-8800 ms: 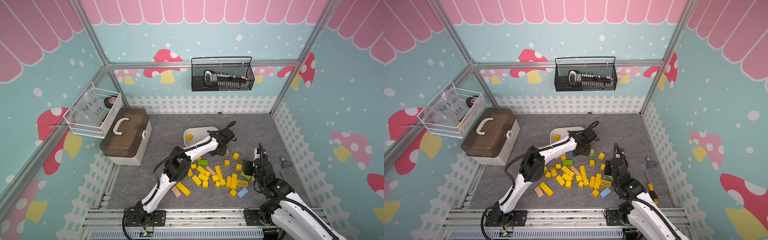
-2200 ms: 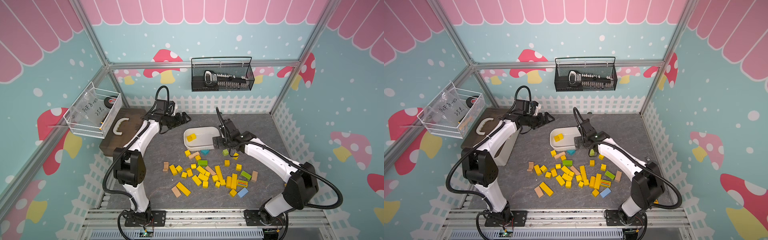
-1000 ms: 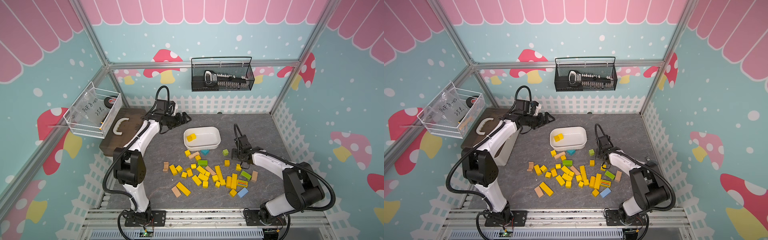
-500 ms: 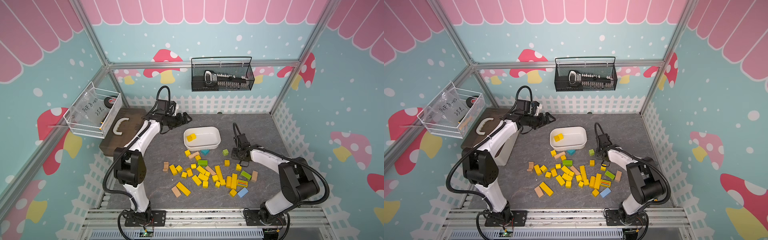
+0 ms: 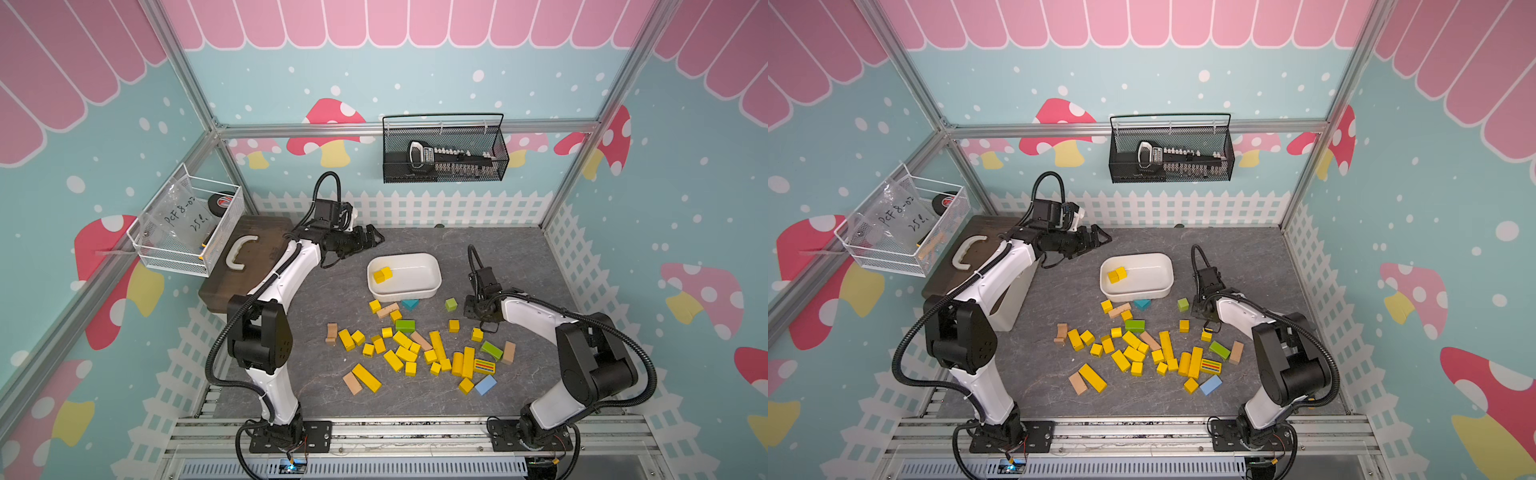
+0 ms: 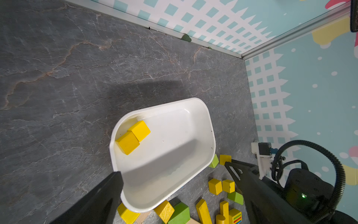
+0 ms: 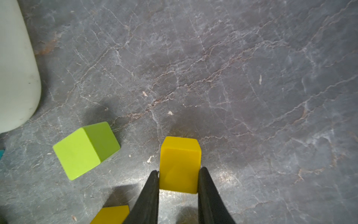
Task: Pick out the yellow building blocks
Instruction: Pick up the building block from the center of the board.
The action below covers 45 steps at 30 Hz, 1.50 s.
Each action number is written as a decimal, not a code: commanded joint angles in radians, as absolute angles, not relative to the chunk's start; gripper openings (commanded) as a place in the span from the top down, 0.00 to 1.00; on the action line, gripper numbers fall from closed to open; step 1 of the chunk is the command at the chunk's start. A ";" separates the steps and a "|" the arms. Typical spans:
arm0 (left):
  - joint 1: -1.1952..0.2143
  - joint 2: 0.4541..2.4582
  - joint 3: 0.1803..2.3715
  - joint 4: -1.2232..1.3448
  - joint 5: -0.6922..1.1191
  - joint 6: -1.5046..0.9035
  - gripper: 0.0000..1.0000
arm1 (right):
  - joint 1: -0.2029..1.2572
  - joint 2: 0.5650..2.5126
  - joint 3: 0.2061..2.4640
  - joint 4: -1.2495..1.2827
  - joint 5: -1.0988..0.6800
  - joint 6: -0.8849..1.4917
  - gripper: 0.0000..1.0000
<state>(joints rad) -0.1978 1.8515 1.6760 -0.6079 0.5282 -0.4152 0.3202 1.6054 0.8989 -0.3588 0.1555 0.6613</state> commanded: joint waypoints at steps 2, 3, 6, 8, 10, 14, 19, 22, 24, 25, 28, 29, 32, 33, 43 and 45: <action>-0.201 1.837 1.666 -0.597 0.541 -0.407 0.00 | 0.313 1.621 0.916 -0.382 0.152 0.673 0.78; -0.201 1.836 1.666 -0.597 0.541 -0.407 0.00 | 0.313 1.622 0.916 -0.384 0.151 0.673 0.81; -0.201 1.836 1.667 -0.597 0.540 -0.407 0.00 | 0.313 1.626 0.919 -0.385 0.149 0.671 0.85; -0.200 1.836 1.666 -0.597 0.540 -0.407 0.00 | 0.313 1.626 0.921 -0.385 0.144 0.667 0.88; -0.201 1.836 1.666 -0.597 0.540 -0.407 0.00 | 0.314 1.624 0.930 -0.384 0.136 0.655 0.91; -0.201 1.836 1.672 -0.607 0.531 -0.399 0.00 | 0.314 1.614 0.978 -0.422 0.124 0.618 0.93; -0.201 1.839 1.673 -0.613 0.520 -0.390 0.00 | 0.316 1.589 1.039 -0.445 0.129 0.594 0.93; -0.201 1.845 1.674 -0.614 0.522 -0.390 0.00 | 0.320 1.592 1.109 -0.467 0.104 0.579 0.92; -0.200 1.849 1.675 -0.614 0.520 -0.388 0.00 | 0.330 1.602 1.158 -0.469 0.080 0.571 0.91; -0.199 1.850 1.675 -0.614 0.519 -0.389 0.00 | 0.338 1.613 1.188 -0.466 0.061 0.564 0.90; -0.200 1.851 1.678 -0.621 0.515 -0.384 0.00 | 0.374 1.655 1.280 -0.471 0.035 0.535 0.90; -0.199 1.850 1.678 -0.621 0.514 -0.384 0.00 | 0.391 1.673 1.317 -0.477 0.034 0.525 0.90; -0.199 1.852 1.678 -0.622 0.513 -0.383 0.00 | 0.433 1.743 1.436 -0.509 0.031 0.508 0.89; -0.199 1.853 1.678 -0.621 0.515 -0.385 0.00 | 0.443 1.773 1.473 -0.522 0.026 0.507 0.89; -0.200 1.853 1.680 -0.620 0.517 -0.386 0.00 | 0.534 2.080 1.814 -0.578 -0.034 0.526 0.89; -0.199 1.852 1.681 -0.621 0.518 -0.387 0.00 | 0.541 2.133 1.868 -0.585 -0.043 0.538 0.89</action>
